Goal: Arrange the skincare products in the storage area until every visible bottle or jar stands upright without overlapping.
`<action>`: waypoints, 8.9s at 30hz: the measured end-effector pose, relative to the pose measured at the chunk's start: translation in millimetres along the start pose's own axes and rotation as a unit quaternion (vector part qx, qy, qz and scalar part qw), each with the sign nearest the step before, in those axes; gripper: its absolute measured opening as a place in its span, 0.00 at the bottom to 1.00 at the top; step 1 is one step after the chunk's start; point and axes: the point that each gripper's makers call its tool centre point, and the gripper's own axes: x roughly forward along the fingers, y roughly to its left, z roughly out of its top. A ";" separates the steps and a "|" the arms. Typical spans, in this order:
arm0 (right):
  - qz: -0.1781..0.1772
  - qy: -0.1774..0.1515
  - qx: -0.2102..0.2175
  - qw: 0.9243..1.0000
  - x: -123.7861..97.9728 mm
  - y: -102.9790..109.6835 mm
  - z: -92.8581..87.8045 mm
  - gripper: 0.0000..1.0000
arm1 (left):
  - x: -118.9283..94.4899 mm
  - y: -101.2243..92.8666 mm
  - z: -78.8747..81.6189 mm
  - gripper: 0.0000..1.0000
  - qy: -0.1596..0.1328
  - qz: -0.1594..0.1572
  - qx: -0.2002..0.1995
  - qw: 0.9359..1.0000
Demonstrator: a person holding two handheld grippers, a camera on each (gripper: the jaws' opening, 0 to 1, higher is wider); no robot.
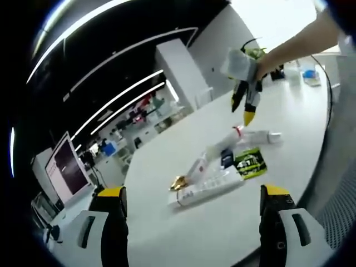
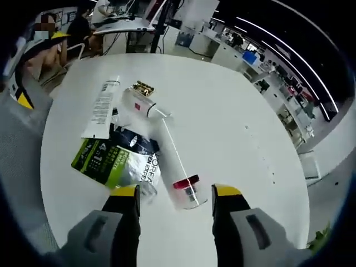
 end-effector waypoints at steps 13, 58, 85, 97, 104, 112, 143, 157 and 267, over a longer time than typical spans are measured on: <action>0.048 0.044 0.007 0.998 28.0 -10.1 -19.5 0.53 | 0.0 3.0 -1.0 0.97 0.004 0.009 0.005 1.000; 0.171 0.154 0.002 0.973 66.1 3.8 -45.2 0.38 | 2.5 -0.6 -5.8 0.97 0.019 -0.003 -0.001 1.000; 0.158 0.226 -0.111 0.955 62.3 21.1 -39.8 0.28 | 8.1 4.0 2.9 0.97 0.019 -0.021 0.013 1.000; 0.094 0.208 -0.151 0.962 58.7 18.6 -38.6 0.27 | 34.8 2.5 24.7 0.97 0.012 -0.073 0.045 0.996; 0.070 0.198 -0.159 0.965 57.7 14.1 -37.9 0.27 | 66.2 7.8 34.7 0.97 0.007 -0.096 0.027 0.995; 0.060 0.180 -0.144 0.971 58.0 12.8 -38.2 0.27 | 108.5 2.7 48.3 0.97 0.009 -0.124 0.073 0.990; 0.033 0.135 -0.147 0.979 55.5 14.9 -35.3 0.27 | 229.7 -49.5 61.5 0.70 0.037 -0.247 0.173 0.953; 0.040 0.135 -0.147 0.979 56.4 14.6 -35.7 0.27 | 244.0 -91.1 41.7 0.46 0.073 -0.331 0.206 0.918; 0.110 0.278 -0.420 0.857 -69.7 59.6 43.3 0.25 | 162.6 -135.7 84.9 0.23 -0.127 -0.333 -0.012 0.934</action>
